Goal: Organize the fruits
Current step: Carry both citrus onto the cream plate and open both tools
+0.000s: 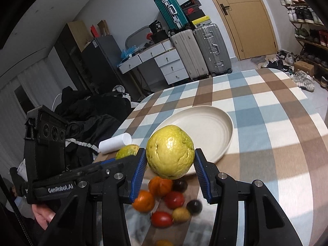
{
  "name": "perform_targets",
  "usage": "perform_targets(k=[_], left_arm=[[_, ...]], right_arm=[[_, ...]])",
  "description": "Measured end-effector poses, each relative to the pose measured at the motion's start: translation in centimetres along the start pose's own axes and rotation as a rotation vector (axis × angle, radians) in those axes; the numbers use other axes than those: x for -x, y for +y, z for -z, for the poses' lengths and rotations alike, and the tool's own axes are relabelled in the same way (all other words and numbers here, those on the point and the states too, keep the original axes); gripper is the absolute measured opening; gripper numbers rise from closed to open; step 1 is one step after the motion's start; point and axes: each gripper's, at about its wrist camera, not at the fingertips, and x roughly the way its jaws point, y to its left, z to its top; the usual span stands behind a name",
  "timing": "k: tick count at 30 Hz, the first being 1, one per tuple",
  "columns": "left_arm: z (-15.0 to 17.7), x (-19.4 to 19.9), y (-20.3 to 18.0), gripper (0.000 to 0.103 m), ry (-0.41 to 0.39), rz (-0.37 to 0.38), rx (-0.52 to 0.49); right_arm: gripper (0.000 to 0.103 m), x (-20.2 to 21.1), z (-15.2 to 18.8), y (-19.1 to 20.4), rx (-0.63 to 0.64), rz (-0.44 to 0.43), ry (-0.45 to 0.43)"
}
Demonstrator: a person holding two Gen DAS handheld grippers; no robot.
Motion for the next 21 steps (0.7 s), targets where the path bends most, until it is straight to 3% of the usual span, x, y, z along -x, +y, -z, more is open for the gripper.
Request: perform_targets(k=[12, 21], left_arm=[[-8.1, -5.1, 2.3, 0.045, -0.008, -0.056, -0.012], [-12.3, -11.2, 5.8, 0.045, 0.079, -0.085, 0.007]], right_arm=[[0.048, -6.5, -5.1, -3.1, -0.001, -0.016, 0.095], [0.048, -13.2, -7.0, -5.6, -0.041, -0.027, 0.200]])
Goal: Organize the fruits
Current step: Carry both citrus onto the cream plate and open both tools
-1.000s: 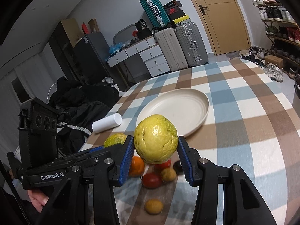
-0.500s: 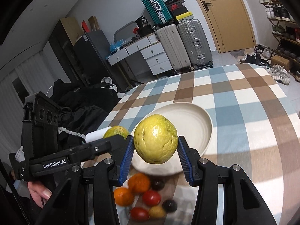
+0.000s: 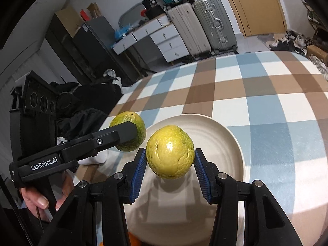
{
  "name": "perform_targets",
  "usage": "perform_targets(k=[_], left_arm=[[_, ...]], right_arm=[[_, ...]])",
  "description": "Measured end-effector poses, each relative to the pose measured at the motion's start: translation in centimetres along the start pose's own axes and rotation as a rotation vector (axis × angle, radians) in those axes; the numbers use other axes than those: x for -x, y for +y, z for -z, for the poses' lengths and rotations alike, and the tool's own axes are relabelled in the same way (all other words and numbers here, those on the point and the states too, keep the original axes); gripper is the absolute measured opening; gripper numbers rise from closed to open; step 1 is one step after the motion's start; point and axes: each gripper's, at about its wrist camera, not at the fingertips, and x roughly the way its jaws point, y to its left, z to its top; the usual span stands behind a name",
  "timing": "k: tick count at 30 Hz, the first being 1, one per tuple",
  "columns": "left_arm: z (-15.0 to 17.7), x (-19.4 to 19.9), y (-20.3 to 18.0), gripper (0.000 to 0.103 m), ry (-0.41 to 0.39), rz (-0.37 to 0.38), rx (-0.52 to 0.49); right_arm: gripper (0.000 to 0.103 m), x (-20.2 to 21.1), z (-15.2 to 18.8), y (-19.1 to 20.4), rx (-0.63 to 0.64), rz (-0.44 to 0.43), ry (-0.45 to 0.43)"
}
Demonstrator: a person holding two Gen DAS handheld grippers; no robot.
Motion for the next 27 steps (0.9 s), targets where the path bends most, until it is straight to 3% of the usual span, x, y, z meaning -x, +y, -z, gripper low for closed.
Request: perform_targets(k=[7, 15, 17, 21, 23, 25, 27], left_arm=[[-0.4, -3.8, 1.2, 0.045, 0.049, 0.007, 0.014], [-0.5, -5.6, 1.6, 0.045, 0.054, 0.016, 0.059], [-0.5, -5.5, 1.4, 0.046, 0.052, -0.001, 0.045], [-0.3, -4.4, 1.0, 0.060, 0.032, -0.021, 0.038], [-0.1, -3.5, 0.7, 0.061, 0.020, -0.030, 0.030], [0.3, -2.4, 0.2, 0.069, 0.002, -0.048, 0.020], [0.7, -1.3, -0.3, 0.070, -0.008, -0.064, 0.000]], right_arm=[[0.048, -2.5, -1.3, -1.1, -0.019, 0.015, 0.043], [0.050, -3.0, -1.5, -1.5, 0.016, 0.067, 0.002], [0.066, -2.9, -1.5, -1.5, 0.020, 0.085, -0.006], [0.073, -1.7, -1.2, -1.3, 0.029, 0.090, -0.043], [0.088, -0.4, -1.0, -0.9, 0.029, 0.081, -0.078], [0.092, 0.9, -0.8, -0.3, 0.038, 0.076, -0.111], [0.100, 2.6, -0.3, 0.4, 0.054, 0.076, -0.146]])
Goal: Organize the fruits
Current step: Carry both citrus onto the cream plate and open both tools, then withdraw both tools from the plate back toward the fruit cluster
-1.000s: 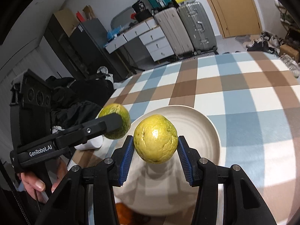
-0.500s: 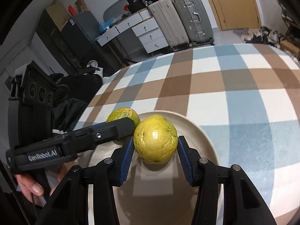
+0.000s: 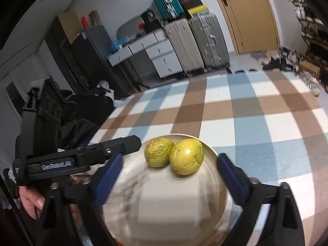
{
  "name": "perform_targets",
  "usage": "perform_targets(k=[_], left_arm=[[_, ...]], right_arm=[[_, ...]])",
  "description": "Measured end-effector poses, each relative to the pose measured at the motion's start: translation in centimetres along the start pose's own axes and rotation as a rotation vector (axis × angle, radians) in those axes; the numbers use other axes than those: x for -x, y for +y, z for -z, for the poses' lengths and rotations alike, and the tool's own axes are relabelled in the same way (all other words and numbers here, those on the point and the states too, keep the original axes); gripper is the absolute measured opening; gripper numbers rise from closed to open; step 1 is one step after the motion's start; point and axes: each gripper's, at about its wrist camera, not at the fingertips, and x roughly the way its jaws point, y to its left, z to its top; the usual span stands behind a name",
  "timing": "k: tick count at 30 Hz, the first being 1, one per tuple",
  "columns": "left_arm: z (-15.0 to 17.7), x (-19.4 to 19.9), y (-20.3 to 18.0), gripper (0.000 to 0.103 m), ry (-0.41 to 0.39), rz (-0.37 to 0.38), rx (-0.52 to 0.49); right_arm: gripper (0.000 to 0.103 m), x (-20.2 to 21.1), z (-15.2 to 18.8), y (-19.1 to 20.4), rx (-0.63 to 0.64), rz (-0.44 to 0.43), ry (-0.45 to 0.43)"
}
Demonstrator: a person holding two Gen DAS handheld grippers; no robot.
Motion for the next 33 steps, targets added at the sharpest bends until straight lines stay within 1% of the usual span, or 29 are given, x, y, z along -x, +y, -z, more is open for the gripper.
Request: perform_targets(k=[3, 5, 6, 9, 12, 15, 18, 20, 22, 25, 30, 33], left_arm=[[0.8, 2.5, -1.3, 0.072, -0.029, -0.032, -0.046], [1.4, 4.4, -2.2, 0.076, -0.062, -0.063, -0.075], [1.8, 5.4, -2.7, 0.081, -0.080, -0.076, -0.087], [2.9, 8.5, -4.2, 0.082, -0.124, -0.108, -0.131], [4.1, 11.3, -5.5, 0.083, -0.160, -0.140, -0.150], [5.6, 13.7, -6.5, 0.088, -0.190, -0.148, -0.164], [7.5, 15.9, -7.4, 0.089, -0.223, -0.120, -0.169], [8.8, 17.2, -8.0, 0.093, -0.240, -0.138, -0.176], [10.0, 18.2, -8.3, 0.102, -0.257, -0.140, -0.170], [11.8, 19.9, -8.5, 0.102, -0.283, -0.135, -0.155], [14.5, 21.8, -9.3, 0.102, -0.300, -0.164, -0.169], [16.2, 22.7, -9.7, 0.102, -0.308, -0.158, -0.182]], right_arm=[[0.101, 2.7, 0.4, 0.9, 0.014, 0.011, -0.041], [0.102, 4.6, 0.9, 1.4, 0.016, 0.017, -0.072], [0.102, 5.3, 1.0, 1.6, 0.019, 0.023, -0.084], [0.103, 8.1, 1.9, 2.7, 0.036, 0.054, -0.128], [0.103, 10.7, 2.9, 3.7, 0.060, 0.089, -0.173], [0.103, 13.2, 3.9, 4.5, 0.069, 0.093, -0.222], [0.103, 15.5, 5.0, 5.7, 0.089, 0.103, -0.258], [0.103, 16.8, 5.8, 6.4, 0.105, 0.116, -0.279], [0.103, 18.0, 6.7, 7.2, 0.126, 0.131, -0.300], [0.103, 19.0, 8.1, 8.1, 0.162, 0.151, -0.320], [0.103, 20.1, 10.6, 9.2, 0.176, 0.149, -0.302], [0.103, 20.7, 11.9, 9.5, 0.175, 0.158, -0.300]])
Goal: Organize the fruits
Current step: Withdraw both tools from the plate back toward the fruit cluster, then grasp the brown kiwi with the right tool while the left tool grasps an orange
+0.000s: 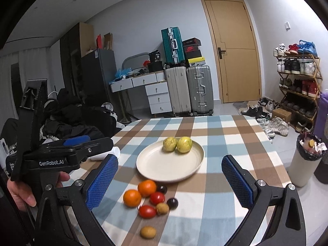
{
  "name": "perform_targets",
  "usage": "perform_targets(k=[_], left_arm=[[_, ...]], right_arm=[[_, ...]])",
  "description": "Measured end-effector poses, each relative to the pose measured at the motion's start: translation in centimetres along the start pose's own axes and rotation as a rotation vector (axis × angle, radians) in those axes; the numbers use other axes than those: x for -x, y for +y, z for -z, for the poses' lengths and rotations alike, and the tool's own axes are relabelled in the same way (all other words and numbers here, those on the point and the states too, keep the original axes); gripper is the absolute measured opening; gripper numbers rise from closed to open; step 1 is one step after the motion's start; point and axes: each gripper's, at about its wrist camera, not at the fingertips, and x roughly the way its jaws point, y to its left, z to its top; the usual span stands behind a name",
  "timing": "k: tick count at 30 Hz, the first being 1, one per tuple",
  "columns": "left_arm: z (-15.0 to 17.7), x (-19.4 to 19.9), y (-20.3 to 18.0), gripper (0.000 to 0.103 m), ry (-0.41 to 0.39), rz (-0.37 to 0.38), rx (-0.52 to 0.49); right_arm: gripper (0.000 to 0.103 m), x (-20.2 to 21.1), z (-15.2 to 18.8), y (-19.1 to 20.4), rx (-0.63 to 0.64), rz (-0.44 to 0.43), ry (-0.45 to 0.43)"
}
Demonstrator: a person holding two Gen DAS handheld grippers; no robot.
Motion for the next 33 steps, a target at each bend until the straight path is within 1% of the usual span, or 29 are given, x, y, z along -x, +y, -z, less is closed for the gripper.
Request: perform_targets(k=[3, 6, 8, 10, 12, 15, 18, 22, 25, 26, 27, 28, 29, 33], left_arm=[[1.4, 0.9, -0.1, 0.102, 0.002, -0.006, 0.002], [3.0, 1.3, 0.2, 0.102, 0.026, 0.002, 0.020], [4.0, 1.0, 0.2, 0.102, 0.054, 0.009, 0.018], [4.8, 0.7, 0.3, 0.102, 0.075, -0.004, 0.020], [5.8, 0.6, 0.5, 0.102, 0.097, 0.009, 0.037], [6.7, -0.2, 1.1, 0.102, 0.117, 0.008, 0.048], [7.4, -0.7, 1.9, 0.102, 0.137, 0.010, 0.062], [8.3, -1.5, 3.1, 0.102, 0.170, 0.007, 0.092], [8.6, -1.6, 3.6, 0.102, 0.176, -0.001, 0.096], [8.7, -1.6, 3.8, 0.102, 0.176, -0.003, 0.095], [8.8, -1.6, 3.9, 0.102, 0.175, -0.004, 0.094], [8.9, -1.7, 4.1, 0.102, 0.177, -0.006, 0.093], [8.9, -1.7, 4.2, 0.102, 0.179, -0.008, 0.093], [9.3, -2.2, 4.6, 0.102, 0.200, -0.016, 0.106]], right_arm=[[0.103, 0.7, 1.3, 0.3, 0.011, 0.005, 0.013], [0.103, 1.0, 2.7, 0.4, 0.015, 0.020, 0.035], [0.103, 1.0, 3.7, 0.4, 0.001, 0.012, 0.060], [0.103, 0.8, 4.4, 0.4, -0.008, -0.003, 0.088], [0.103, 0.6, 5.3, 0.7, 0.002, -0.021, 0.118], [0.103, -0.1, 6.8, 1.3, 0.026, -0.029, 0.175], [0.103, -1.2, 8.3, 1.8, 0.021, -0.050, 0.237], [0.103, -2.4, 9.8, 2.4, 0.020, -0.079, 0.286], [0.102, -3.7, 10.5, 2.9, 0.014, -0.108, 0.330], [0.101, -4.3, 10.8, 3.0, 0.004, -0.120, 0.355], [0.099, -4.8, 10.9, 3.1, -0.002, -0.115, 0.372], [0.092, -5.2, 11.1, 3.3, -0.008, -0.110, 0.385], [0.082, -5.5, 11.2, 3.4, -0.010, -0.115, 0.390], [0.075, -6.3, 11.7, 3.9, 0.004, -0.101, 0.406]])
